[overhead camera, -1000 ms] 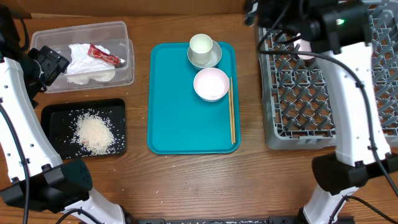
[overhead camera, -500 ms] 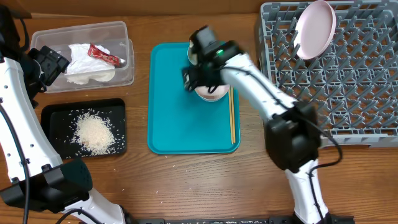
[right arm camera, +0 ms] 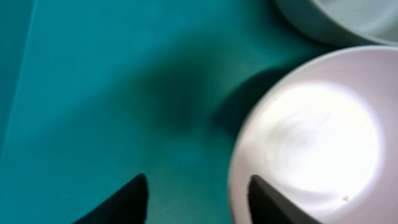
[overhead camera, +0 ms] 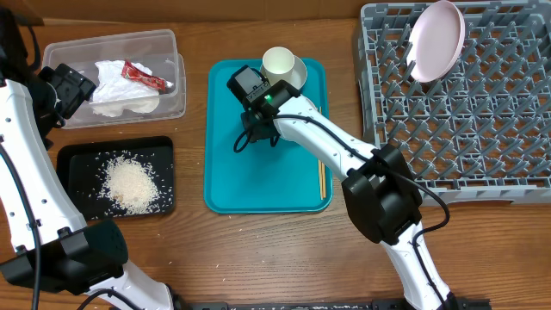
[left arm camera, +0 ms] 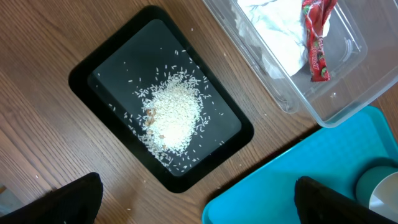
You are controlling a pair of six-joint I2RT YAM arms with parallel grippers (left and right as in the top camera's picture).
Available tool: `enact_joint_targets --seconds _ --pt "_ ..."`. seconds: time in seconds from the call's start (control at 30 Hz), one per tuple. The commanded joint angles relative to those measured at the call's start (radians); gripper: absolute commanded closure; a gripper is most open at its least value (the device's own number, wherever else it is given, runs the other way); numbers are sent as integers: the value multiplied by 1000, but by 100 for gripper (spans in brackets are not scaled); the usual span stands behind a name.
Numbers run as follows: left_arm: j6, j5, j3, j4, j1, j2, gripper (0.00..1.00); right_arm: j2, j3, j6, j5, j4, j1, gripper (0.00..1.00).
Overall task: Sort waste into correct bins and load items into the dishwasher
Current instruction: 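Move the right gripper to the pink bowl on the teal tray and grasp it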
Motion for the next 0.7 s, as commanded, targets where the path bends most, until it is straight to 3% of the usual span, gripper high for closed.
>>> enact_joint_targets --seconds 0.0,0.03,0.23,0.37,0.57,0.67 --pt "16 0 2 -2 1 2 0 16 6 0 46 6 -6 55" --pt "16 0 2 -2 1 2 0 19 6 0 46 6 -6 63" --pt "16 0 2 -2 1 2 0 39 6 0 45 -5 -6 65" --pt "16 0 2 -2 1 2 0 39 6 3 45 -9 -6 71" --pt "16 0 2 -2 1 2 0 38 39 5 45 -58 -6 92" --pt "16 0 2 -2 1 2 0 38 114 11 45 -122 -6 96"
